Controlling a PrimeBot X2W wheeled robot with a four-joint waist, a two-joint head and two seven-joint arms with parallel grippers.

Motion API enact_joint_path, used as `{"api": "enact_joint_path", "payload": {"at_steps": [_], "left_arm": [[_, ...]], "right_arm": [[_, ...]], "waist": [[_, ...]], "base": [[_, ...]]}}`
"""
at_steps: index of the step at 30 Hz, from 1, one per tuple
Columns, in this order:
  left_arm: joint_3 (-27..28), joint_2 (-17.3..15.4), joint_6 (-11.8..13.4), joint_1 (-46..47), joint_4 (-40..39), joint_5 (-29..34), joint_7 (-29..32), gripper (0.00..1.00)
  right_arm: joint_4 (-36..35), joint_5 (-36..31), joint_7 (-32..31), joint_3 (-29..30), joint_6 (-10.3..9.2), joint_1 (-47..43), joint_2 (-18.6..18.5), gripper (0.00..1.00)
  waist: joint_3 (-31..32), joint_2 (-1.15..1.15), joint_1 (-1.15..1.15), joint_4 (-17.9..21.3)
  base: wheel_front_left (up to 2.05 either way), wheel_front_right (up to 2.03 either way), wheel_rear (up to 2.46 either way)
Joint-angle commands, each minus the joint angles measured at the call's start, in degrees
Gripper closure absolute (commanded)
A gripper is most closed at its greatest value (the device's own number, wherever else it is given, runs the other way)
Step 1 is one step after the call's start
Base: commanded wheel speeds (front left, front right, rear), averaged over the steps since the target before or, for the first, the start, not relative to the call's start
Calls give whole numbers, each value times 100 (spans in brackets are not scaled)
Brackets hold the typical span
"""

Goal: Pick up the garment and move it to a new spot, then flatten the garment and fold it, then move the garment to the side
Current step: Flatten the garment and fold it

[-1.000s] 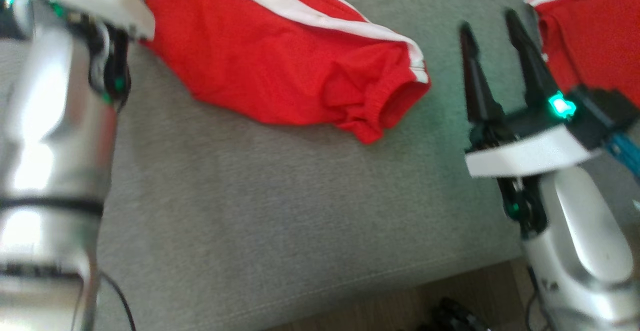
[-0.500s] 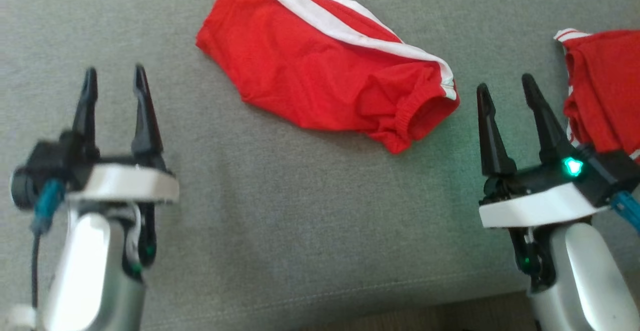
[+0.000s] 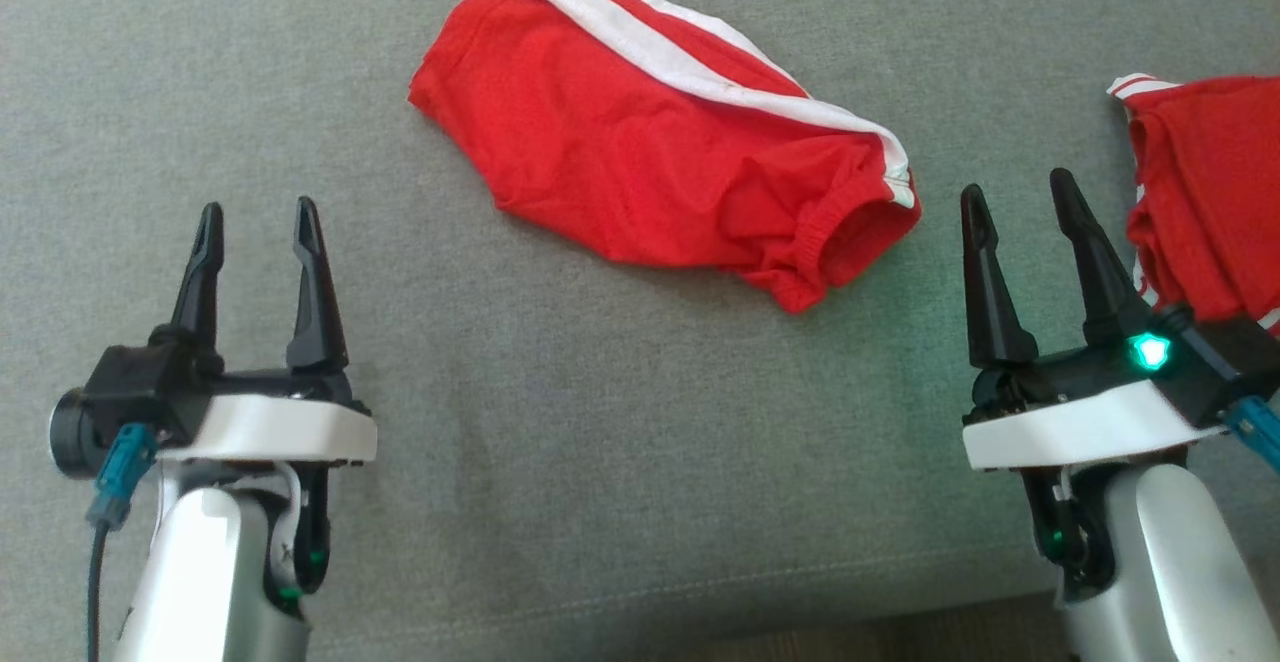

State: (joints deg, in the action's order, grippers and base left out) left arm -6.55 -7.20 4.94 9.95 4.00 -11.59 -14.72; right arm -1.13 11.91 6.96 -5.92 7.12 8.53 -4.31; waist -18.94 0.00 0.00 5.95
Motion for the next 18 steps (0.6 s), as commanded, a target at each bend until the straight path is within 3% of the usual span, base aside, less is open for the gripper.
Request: {"api": "enact_joint_path", "payload": {"at_steps": [1, 4, 8, 13, 18], "left_arm": [[241, -49, -52, 99, -159, 81, -28, 0], [218, -9, -170, 180, -36, 33, -28, 0], [-66, -42, -533, 749, 336, 44, 46, 0], [-484, -154, -1002, 1905, 1188, -11, 834, 0], [-691, -382, -1181, 2881, 2346, -252, 1661, 0]], "right_arm": [[-224, -33, -31, -112, 36, -36, 34, 0], [-241, -21, -36, -61, 36, -39, 43, 0], [-285, 0, -57, 8, 36, -34, 62, 0], [-304, 20, -100, -91, 36, 54, 83, 0], [-242, 84, -84, -189, 36, 110, 105, 0]], "waist": [[-4, 0, 0, 6], [-41, 0, 0, -9], [-147, 0, 0, -25], [-297, 0, 0, 147], [-414, 0, 0, 438]], "base": [[0, 0, 0], [0, 0, 0], [0, 0, 0], [0, 0, 0], [0, 0, 0]]}}
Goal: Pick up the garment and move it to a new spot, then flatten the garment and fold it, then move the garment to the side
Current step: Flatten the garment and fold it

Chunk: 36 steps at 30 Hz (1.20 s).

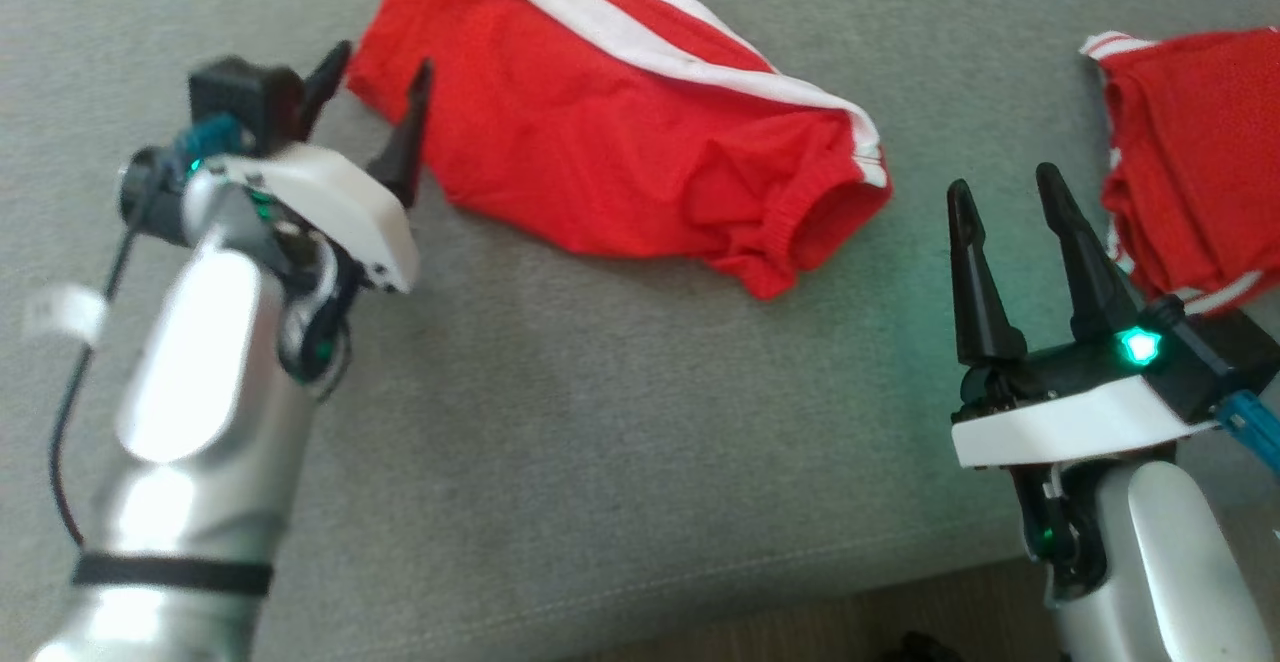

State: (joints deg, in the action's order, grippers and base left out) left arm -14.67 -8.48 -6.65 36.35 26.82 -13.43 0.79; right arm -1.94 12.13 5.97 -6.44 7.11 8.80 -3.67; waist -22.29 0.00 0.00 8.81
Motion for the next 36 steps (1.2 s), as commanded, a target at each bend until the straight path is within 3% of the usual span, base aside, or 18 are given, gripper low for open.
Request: {"api": "enact_joint_path", "payload": {"at_steps": [1, 13, 14, 15, 16, 17, 23, 29, 36], "left_arm": [[69, -313, -37, 407, 299, -91, 253, 0], [-846, -724, -81, 1578, 2078, -235, 1423, 0], [-966, -737, -81, 1630, 2158, -282, 1535, 9], [-1106, -756, -82, 1678, 2218, -313, 1633, 45], [-1226, -788, -82, 1724, 2261, -340, 1679, 68], [-1362, -816, -82, 1759, 2305, -360, 1724, 100], [-1676, -972, -53, 1870, 2432, -412, 1363, 100], [-1283, -907, 351, 1239, 2180, -799, 629, 100], [-835, -831, 820, -192, 1023, -1349, 100, 100]], "right_arm": [[-144, 78, 25, -139, 37, 80, 46, 0], [-15, 207, 129, -154, 37, 67, 72, 0], [-14, 215, 130, -153, 37, 70, 73, 0], [-15, 223, 129, -153, 37, 74, 74, 0], [-16, 247, 120, -157, 37, 77, 74, 0], [-16, 269, 112, -161, 37, 83, 75, 0], [1, 325, 89, -171, 37, 76, 78, 0], [-2, 323, 8, -115, 37, -105, 79, 0], [-136, 273, -228, -16, 37, -323, 62, 0]], "waist": [[-101, 0, 0, 197], [-205, 0, 0, 418], [-209, 0, 0, 420], [-215, 0, 0, 419], [-224, 0, 0, 420], [-232, 0, 0, 421], [-228, 0, 0, 397], [12, 0, 0, 211], [323, 0, 0, -208]], "base": [[0, 0, 0], [0, 0, 0], [0, 0, 0], [0, 0, 0], [0, 0, 0], [0, 0, 0], [0, 0, 0], [0, 0, 0], [0, 0, 0]]}}
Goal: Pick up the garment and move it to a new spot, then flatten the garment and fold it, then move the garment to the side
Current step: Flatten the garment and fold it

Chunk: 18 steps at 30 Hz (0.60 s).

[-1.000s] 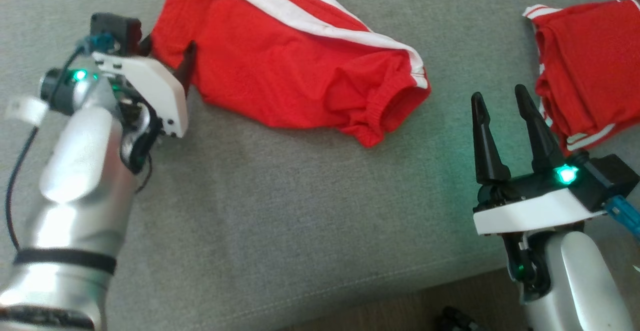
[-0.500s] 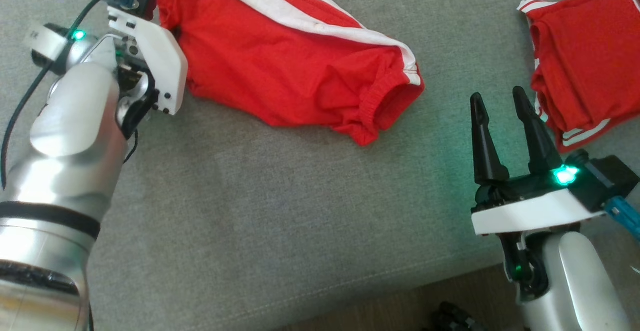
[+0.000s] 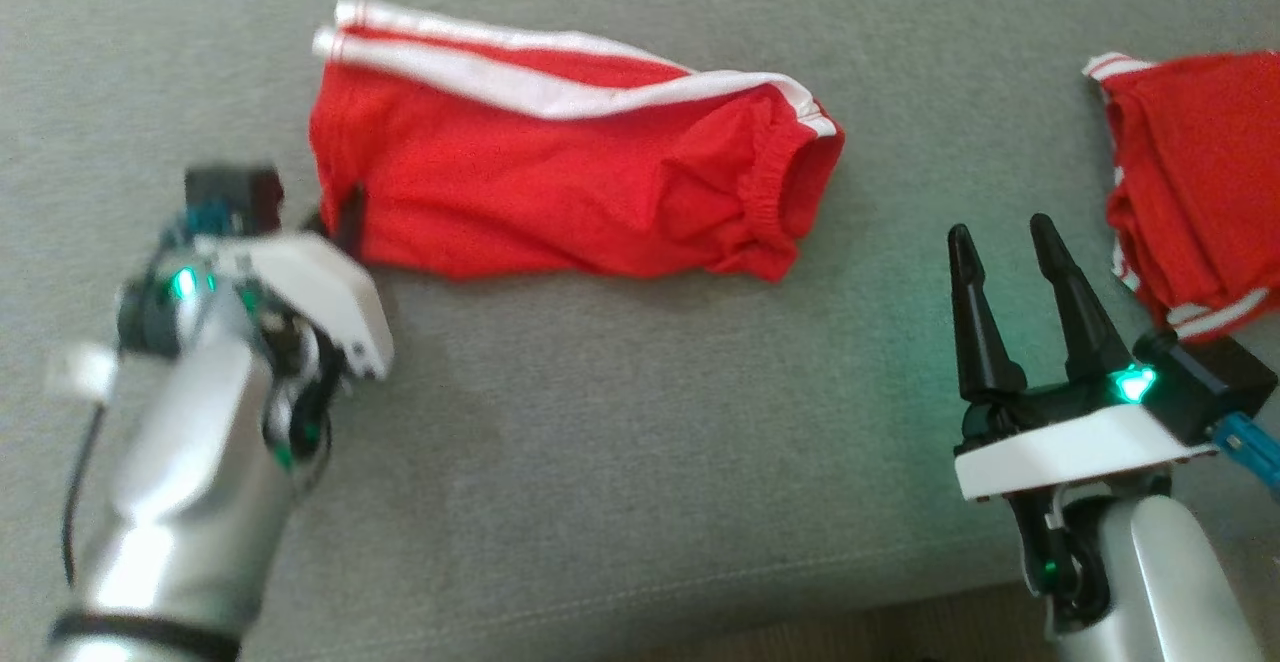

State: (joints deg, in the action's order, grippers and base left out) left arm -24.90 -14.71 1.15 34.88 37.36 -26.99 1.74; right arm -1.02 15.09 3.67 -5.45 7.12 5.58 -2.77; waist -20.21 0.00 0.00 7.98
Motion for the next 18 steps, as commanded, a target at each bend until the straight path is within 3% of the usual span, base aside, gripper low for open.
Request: {"api": "enact_joint_path", "payload": {"at_steps": [1, 6, 7, 8, 9, 13, 18], "left_arm": [[229, -208, 124, -276, -255, -44, -28, 100], [295, -127, 439, -1261, -1309, -271, 44, 100], [283, -147, 518, -1382, -1474, -238, 44, 78], [286, -139, 574, -1505, -1607, -264, 80, 26], [293, -126, 609, -1607, -1756, -289, 72, 0], [316, -145, 772, -1840, -2139, -217, -110, 0], [517, -175, 1190, -2117, -2812, 192, -1235, 0]], "right_arm": [[-252, -30, -37, -101, 36, -23, -32, 0], [-408, -72, -197, -16, 36, -110, -62, 0], [-437, -76, -226, -7, 36, -118, -65, 0], [-462, -87, -255, -6, 36, -122, -69, 0], [-487, -90, -281, -1, 36, -125, -69, 0], [-552, -155, -360, 3, 36, -135, -107, 0], [-743, -422, -492, 64, 36, -158, -130, 0]], "waist": [[152, 0, 0, -173], [255, 0, 0, -394], [263, 0, 0, -418], [270, 0, 0, -431], [276, 0, 0, -444], [311, 0, 0, -468], [442, 0, 0, -494]], "base": [[0, 0, 0], [0, 0, 0], [0, 0, 0], [0, 0, 0], [0, 0, 0], [0, 0, 0], [0, 0, 0]]}}
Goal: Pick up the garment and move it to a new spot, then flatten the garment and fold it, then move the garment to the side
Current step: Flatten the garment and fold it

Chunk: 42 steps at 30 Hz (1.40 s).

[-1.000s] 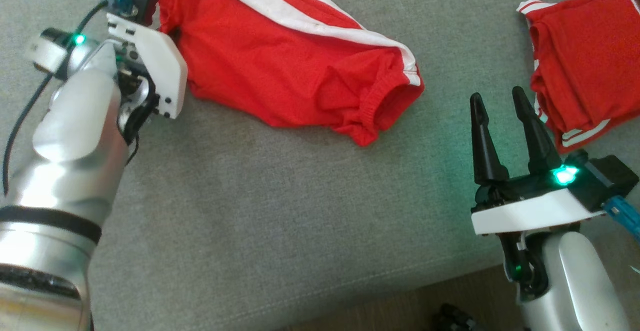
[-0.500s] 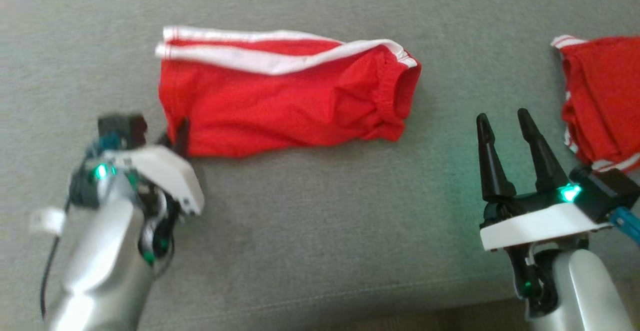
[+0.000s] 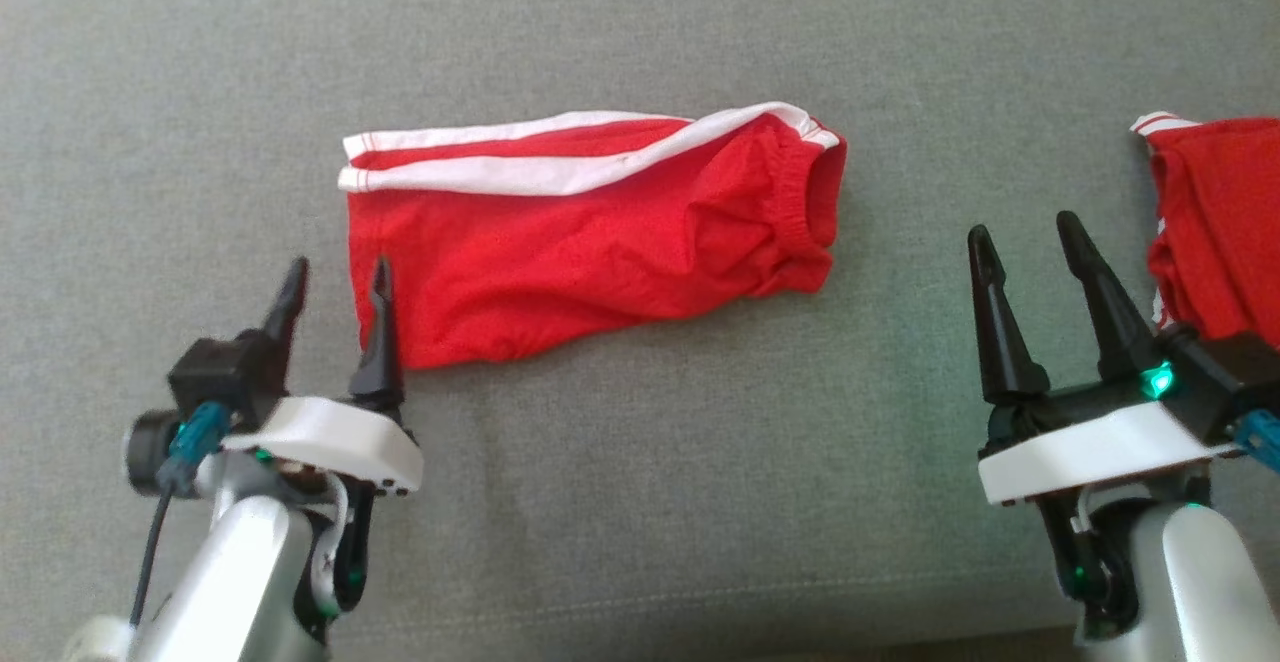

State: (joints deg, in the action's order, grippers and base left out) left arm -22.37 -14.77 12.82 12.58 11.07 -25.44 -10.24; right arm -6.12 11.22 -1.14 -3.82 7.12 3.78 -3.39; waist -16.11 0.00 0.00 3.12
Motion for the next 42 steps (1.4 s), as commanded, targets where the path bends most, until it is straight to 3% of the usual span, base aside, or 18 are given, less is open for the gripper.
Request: {"api": "enact_joint_path", "payload": {"at_steps": [1, 9, 21, 27, 35, 42], "left_arm": [[279, -191, 87, 54, -281, 129, -161, 0], [452, -323, 383, -441, -1131, 668, -459, 0], [496, -329, 383, -657, -1317, 795, -473, 0], [439, -222, 275, -435, -1360, 842, -474, 0], [335, 71, 35, -95, -1273, 929, -475, 0], [417, 250, -88, -13, -1177, 982, -475, 0]], "right_arm": [[-280, -94, -38, -88, 36, 13, -71, 0], [-571, -318, -268, -13, 36, -215, -61, 0], [-642, -346, -425, 76, 36, -333, -27, 0], [-229, -307, -620, -129, 36, 182, -67, 0], [967, -336, -888, -779, 36, 1439, -56, 0], [1521, -603, -1182, -334, 36, 1650, -26, 0]], "waist": [[70, 0, 0, -17], [323, 0, 0, -68], [336, 0, 0, -162], [79, 0, 0, -418], [-279, 0, 0, -790], [-409, 0, 0, -936]], "base": [[0, 0, 0], [0, 0, 0], [0, 0, 0], [0, 0, 0], [0, 0, 0], [0, 0, 0]]}}
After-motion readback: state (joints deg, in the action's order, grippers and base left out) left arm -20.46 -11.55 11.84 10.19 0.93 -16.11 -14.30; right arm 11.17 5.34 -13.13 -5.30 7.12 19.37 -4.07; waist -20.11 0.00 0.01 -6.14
